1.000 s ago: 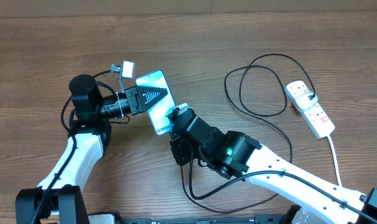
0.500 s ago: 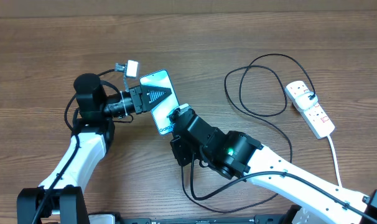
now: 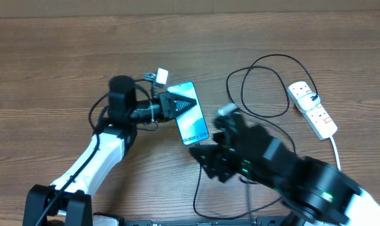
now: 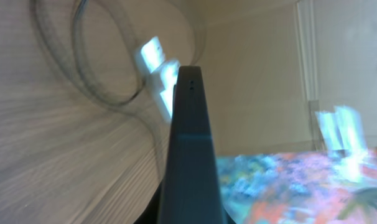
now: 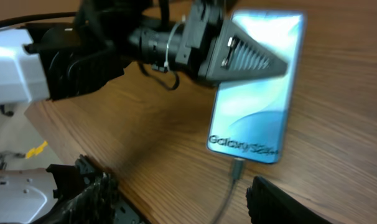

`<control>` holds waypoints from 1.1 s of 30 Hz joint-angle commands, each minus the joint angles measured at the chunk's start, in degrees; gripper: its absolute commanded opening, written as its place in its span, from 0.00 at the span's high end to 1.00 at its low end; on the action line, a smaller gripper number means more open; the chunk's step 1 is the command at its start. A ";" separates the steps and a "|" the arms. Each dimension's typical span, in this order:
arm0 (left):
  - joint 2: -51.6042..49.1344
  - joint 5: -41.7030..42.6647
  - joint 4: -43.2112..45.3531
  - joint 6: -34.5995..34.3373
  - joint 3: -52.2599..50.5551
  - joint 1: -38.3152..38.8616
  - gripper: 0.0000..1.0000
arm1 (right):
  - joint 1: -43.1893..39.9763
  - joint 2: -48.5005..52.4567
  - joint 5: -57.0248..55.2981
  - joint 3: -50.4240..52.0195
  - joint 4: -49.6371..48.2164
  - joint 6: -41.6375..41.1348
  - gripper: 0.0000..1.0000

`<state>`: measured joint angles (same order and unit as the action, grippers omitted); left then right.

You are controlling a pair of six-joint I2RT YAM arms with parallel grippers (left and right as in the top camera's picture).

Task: Plug charger to phone and switch on socket
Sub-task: 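Lower the phone flat onto the table with the left gripper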

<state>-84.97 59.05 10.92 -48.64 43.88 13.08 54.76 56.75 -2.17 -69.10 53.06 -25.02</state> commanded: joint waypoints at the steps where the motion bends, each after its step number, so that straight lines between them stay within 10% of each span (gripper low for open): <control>1: -4.70 -3.13 -11.21 16.98 7.96 -0.20 0.96 | -0.26 -5.05 -5.79 -1.11 2.75 0.26 0.32; 10: -24.52 -0.09 -41.99 45.55 27.39 -0.79 0.96 | -0.24 -9.68 -8.96 -0.98 6.21 -0.50 0.28; 33: -35.89 -14.58 -47.01 42.16 29.14 -0.68 0.85 | -0.24 -8.50 -10.27 -0.98 7.06 -0.48 0.21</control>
<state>-120.90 46.85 -36.07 -7.09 71.96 12.36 54.74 48.29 -11.42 -69.14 60.07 -25.52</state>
